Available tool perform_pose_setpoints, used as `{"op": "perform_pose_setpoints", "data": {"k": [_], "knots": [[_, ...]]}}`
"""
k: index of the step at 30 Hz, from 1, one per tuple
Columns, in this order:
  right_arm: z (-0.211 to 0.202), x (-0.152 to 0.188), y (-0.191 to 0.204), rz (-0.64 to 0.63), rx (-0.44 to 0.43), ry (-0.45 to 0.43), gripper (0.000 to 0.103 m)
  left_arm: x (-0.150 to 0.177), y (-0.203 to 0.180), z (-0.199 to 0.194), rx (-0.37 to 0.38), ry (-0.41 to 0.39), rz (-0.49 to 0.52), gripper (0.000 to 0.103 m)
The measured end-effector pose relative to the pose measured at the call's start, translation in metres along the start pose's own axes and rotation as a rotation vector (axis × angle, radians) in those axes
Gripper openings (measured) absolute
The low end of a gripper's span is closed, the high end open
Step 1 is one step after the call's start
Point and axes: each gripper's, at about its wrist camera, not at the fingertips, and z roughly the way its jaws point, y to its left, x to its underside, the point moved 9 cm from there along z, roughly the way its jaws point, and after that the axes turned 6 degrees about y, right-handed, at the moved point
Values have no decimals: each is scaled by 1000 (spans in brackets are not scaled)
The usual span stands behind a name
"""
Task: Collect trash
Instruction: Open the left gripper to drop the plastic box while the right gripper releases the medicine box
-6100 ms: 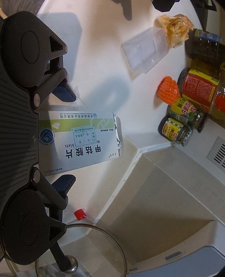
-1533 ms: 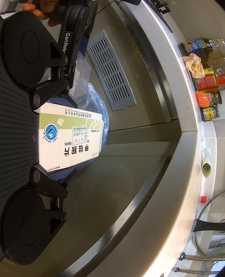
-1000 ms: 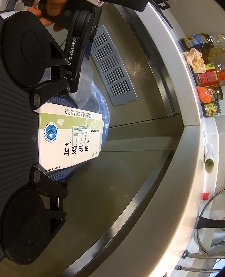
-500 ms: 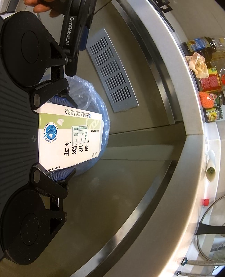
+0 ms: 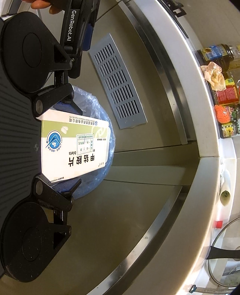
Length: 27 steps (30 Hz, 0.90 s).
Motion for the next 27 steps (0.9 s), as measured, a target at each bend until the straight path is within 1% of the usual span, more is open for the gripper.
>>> {"op": "perform_pose_setpoints", "data": {"k": [15,23,27], "knots": [[21,1,2,18,-4,58,71,4,4,1,-7,6,-20,84],[35,-1,6,17,-12,73,71,4,9,2,-15,10,-32,84],[39,-2,6,15,-21,63,71,3,10,2,-15,10,-38,84]]}}
